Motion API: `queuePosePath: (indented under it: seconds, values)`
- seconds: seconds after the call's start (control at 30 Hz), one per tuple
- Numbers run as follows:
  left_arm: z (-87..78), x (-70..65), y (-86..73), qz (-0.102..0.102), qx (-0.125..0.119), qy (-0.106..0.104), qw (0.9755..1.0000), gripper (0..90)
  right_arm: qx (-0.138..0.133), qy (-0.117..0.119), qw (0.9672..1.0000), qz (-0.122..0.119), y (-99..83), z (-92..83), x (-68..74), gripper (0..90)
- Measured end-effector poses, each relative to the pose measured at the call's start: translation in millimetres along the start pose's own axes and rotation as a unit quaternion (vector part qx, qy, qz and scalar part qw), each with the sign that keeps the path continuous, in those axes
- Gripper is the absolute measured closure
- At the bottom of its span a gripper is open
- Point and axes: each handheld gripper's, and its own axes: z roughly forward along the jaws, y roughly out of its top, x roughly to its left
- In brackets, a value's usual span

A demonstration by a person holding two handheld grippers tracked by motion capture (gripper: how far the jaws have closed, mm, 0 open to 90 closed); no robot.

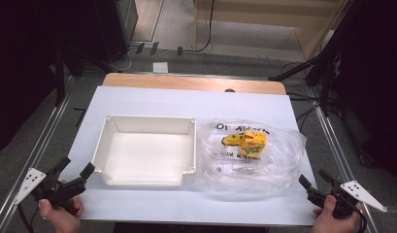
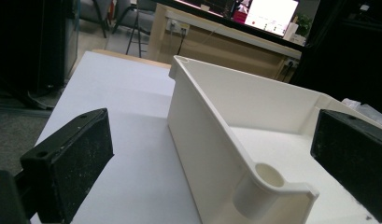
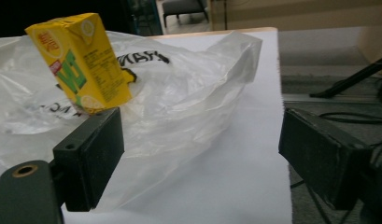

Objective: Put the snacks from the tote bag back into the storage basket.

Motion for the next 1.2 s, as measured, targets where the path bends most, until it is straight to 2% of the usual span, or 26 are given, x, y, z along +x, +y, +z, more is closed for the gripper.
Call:
queuePosePath:
  seconds: [0.07, 0.1, 0.17, 0.23, 0.3, 0.33, 0.37, 0.4, 0.53, 0.57, 0.6, 0.67, 0.77, 0.87, 0.9, 0.93, 0.97, 1.0, 1.07, 1.1, 1.2]
  values:
    - [1.0, -0.4, 0.3, 0.002, 0.001, -0.001, 1.0, 0.0, -0.003, -0.026, 0.9996, 0.006, 0.0, -0.6, 1.5, 15.0]
    - [1.3, -0.3, 0.4, 0.003, 0.0, 0.003, 1.0, 0.2, -0.005, -0.028, 0.9995, 0.009, 0.0, -0.9, 1.0, 15.0]
    - [2.2, -0.6, 0.4, 0.001, -0.001, 0.016, 0.9999, 6.2, -0.008, -0.018, 0.9997, 0.011, 0.1, -1.5, -0.2, 14.5]
    - [2.0, -0.9, 0.4, 0.005, -0.004, 0.017, 0.9998, 7.9, -0.017, -0.007, 0.9997, 0.019, -0.3, -3.7, 0.4, 13.8]
    - [1.5, -2.1, 0.6, 0.012, -0.007, 0.019, 0.9997, 7.9, -0.005, 0.012, 0.9997, 0.02, -0.9, -4.3, 1.7, 13.4]
    - [1.9, -2.6, 0.5, 0.016, -0.007, 0.019, 0.9997, 7.9, -0.002, 0.019, 0.9998, 0.01, -0.9, -4.5, 2.7, 12.7]
    - [2.3, -2.9, 0.6, 0.017, -0.007, 0.02, 0.9996, 7.9, -0.003, 0.023, 0.9996, -0.013, 0.0, -4.8, 6.1, 12.1]
    - [2.7, -2.9, 0.7, 0.017, -0.007, 0.022, 0.9996, 7.9, 0.001, 0.014, 0.9996, -0.026, 1.8, -4.4, 9.6, 12.8]
    - [3.6, -2.8, 1.2, 0.015, 0.0, 0.025, 0.9996, 7.8, 0.01, 0.021, 0.9992, -0.032, 7.2, -2.0, 15.2, 14.2]
    - [4.2, -2.9, 1.4, 0.014, 0.004, 0.023, 0.9996, 7.6, 0.029, 0.034, 0.9989, -0.013, 12.5, 0.6, 18.0, 14.3]
    - [5.6, -2.8, 1.6, 0.017, 0.013, 0.015, 0.9997, 6.8, 0.034, 0.038, 0.9985, -0.018, 15.5, 0.4, 20.9, 14.1]
    - [6.8, -3.4, 1.6, 0.025, 0.021, 0.003, 0.9995, 3.4, 0.053, 0.046, 0.9961, -0.053, 22.5, -0.1, 26.8, 14.3]
    - [7.6, -6.4, 0.8, 0.036, 0.028, -0.002, 0.999, 2.4, 0.069, 0.064, 0.9927, -0.075, 31.2, 2.4, 29.7, 14.2]
    - [6.5, -4.7, 0.7, 0.032, 0.029, -0.021, 0.9988, 1.3, 0.076, 0.076, 0.9884, -0.108, 38.3, 6.4, 33.2, 13.8]
    - [6.1, -4.1, 0.6, 0.027, 0.029, -0.027, 0.9988, 1.1, 0.081, 0.09, 0.9859, -0.115, 41.1, 9.2, 34.5, 13.8]
    - [5.5, -2.8, 0.7, 0.024, 0.03, -0.038, 0.9985, 1.1, 0.085, 0.096, 0.9848, -0.118, 42.5, 11.1, 34.9, 13.9]
    - [5.5, -2.8, 0.7, 0.024, 0.03, -0.038, 0.9985, 1.0, 0.085, 0.096, 0.9848, -0.118, 42.5, 11.1, 34.9, 13.9]
    - [4.9, -2.5, 0.7, 0.024, 0.033, -0.046, 0.9981, 0.9, 0.101, 0.11, 0.9816, -0.119, 46.5, 17.7, 35.6, 14.4]
    - [5.2, -4.1, 0.3, 0.03, 0.034, -0.048, 0.9978, 0.9, 0.111, 0.12, 0.9791, -0.121, 48.8, 22.8, 35.8, 15.6]
    - [5.3, -5.3, 0.2, 0.035, 0.036, -0.047, 0.9976, 1.0, 0.121, 0.122, 0.9774, -0.123, 50.1, 25.8, 36.3, 16.3]
    - [5.7, -7.2, 0.0, 0.04, 0.038, -0.047, 0.9974, 1.0, 0.156, 0.129, 0.9696, -0.138, 54.7, 36.4, 37.2, 18.2]
